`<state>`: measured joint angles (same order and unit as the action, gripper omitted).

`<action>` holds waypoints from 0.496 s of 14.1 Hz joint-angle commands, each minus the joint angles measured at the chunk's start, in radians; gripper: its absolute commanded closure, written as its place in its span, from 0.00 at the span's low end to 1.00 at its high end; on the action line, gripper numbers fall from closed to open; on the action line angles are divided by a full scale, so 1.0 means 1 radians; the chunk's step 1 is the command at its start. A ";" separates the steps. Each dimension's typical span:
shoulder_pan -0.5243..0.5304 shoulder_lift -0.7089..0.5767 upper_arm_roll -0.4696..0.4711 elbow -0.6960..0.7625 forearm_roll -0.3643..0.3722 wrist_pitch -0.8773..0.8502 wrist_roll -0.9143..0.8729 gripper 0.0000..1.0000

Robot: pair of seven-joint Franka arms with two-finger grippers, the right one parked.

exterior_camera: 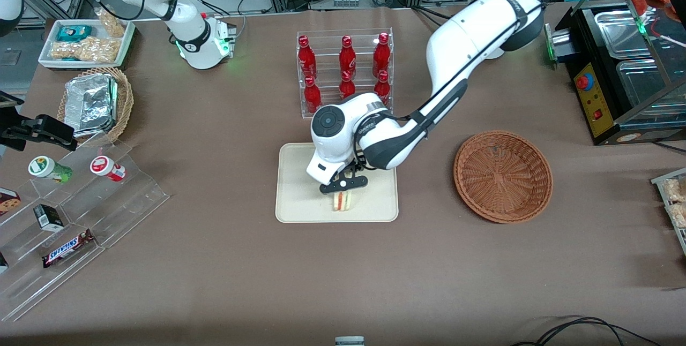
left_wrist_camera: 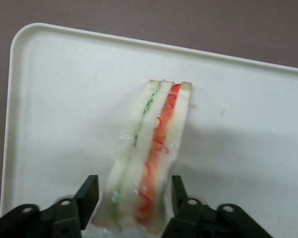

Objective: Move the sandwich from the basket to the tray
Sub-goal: 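Lower the sandwich onto the tray and open the left gripper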

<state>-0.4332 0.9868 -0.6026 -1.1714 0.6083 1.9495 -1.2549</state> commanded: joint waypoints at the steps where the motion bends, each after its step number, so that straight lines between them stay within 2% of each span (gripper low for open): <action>1: -0.071 0.015 0.061 0.058 0.021 -0.017 -0.049 0.00; 4: -0.065 0.001 0.061 0.061 0.012 -0.024 -0.051 0.00; 7: -0.020 -0.086 0.060 0.061 -0.068 -0.090 -0.041 0.00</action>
<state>-0.4819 0.9751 -0.5499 -1.1140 0.5878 1.9233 -1.2894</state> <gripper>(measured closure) 0.000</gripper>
